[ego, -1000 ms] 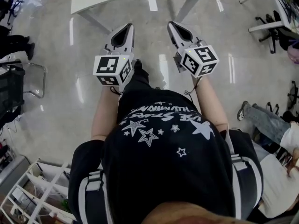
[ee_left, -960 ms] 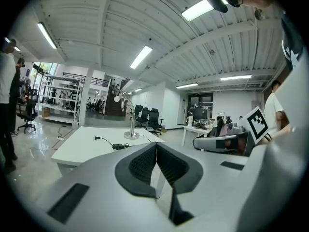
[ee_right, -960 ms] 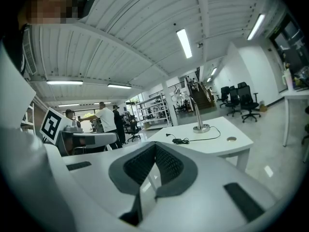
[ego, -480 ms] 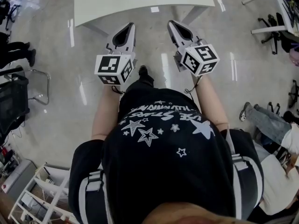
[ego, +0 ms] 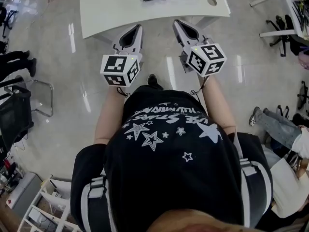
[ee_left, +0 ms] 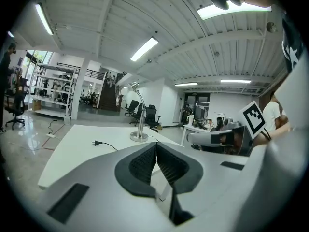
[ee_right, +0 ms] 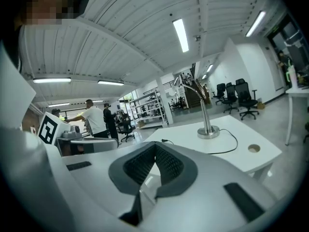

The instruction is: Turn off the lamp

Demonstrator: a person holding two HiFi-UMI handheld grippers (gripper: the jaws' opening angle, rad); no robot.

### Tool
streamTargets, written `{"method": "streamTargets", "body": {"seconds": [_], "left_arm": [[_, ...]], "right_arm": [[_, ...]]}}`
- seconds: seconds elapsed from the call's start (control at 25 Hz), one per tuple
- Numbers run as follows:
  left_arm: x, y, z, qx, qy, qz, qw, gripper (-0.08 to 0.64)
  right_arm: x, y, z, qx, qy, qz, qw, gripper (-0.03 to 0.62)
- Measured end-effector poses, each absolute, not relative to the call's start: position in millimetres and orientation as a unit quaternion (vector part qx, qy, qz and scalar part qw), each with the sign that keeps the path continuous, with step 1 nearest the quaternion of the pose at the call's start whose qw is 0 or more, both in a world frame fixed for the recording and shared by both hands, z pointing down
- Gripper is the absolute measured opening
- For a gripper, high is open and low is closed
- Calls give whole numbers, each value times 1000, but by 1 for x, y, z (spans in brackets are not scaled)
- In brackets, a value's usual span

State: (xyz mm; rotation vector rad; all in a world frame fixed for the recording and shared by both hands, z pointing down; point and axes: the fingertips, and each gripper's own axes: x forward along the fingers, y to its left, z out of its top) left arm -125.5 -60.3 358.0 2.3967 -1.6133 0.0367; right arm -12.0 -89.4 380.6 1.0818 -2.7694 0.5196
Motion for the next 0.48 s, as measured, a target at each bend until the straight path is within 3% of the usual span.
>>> {"method": "streamTargets", "body": {"seconds": [0.48], "left_arm": [[-149, -96, 369, 839, -529, 14, 126, 11]], "right_arm": [[-36, -118, 380, 376, -908, 177, 53, 5]]}}
